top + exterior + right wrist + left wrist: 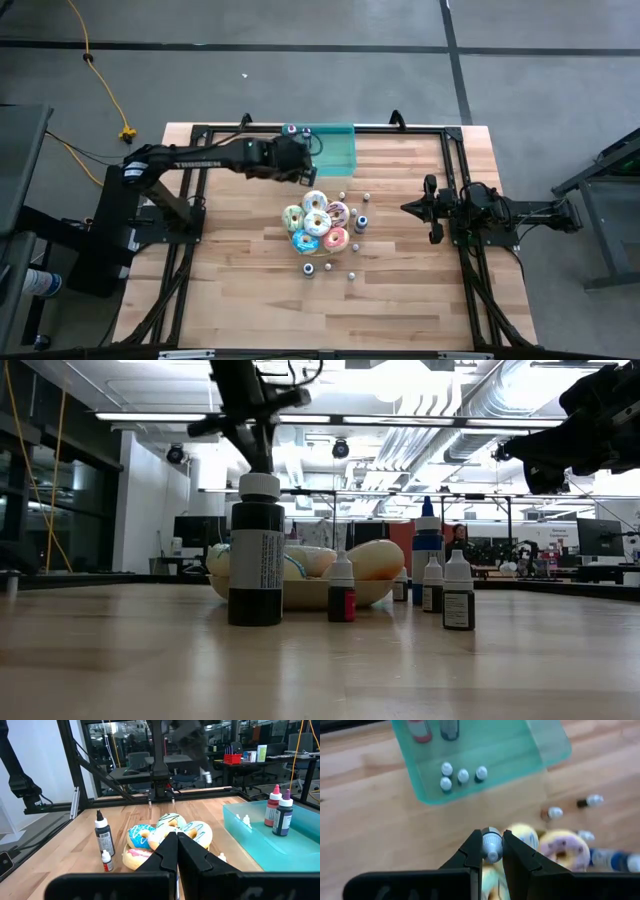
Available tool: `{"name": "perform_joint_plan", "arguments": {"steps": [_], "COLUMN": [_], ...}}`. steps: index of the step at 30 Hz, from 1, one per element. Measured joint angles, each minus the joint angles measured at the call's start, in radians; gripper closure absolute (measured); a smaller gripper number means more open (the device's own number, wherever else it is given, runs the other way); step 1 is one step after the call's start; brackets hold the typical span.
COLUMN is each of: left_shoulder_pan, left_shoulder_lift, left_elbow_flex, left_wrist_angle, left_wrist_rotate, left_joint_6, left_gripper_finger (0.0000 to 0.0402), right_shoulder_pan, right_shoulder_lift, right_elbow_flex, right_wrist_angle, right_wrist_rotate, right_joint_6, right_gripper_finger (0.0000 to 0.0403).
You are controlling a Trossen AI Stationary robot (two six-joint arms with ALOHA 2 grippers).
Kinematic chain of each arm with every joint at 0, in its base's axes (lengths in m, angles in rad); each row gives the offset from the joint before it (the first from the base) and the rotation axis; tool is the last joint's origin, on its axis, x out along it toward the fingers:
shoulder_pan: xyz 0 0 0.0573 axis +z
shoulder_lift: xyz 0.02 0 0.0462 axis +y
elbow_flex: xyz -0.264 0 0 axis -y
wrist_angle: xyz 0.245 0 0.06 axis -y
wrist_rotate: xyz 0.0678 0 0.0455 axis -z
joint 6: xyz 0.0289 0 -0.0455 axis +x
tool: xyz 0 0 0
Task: Pick & Place food coloring
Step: Put the small black food coloring bottle into the green container
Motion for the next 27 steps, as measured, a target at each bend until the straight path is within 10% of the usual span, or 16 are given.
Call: {"name": "perform_joint_plan", "arguments": {"steps": [27], "left_shoulder_pan": [0.216], "left_shoulder_lift": [0.423], "left_elbow_flex": [0.320], "left_wrist_angle": [0.010], "left_wrist_rotate": [0.020], "left_joint_6": [0.167], "left_gripper_finger": [0.0362], "right_shoulder_pan": [0.000], "right_shoulder_lift": [0.000], "right_elbow_flex": [0.000], "right_wrist_angle": [0.000], "right_wrist_rotate": [0.000], "right_joint_6": [0.000], "right_gripper_finger": [0.0402]}}
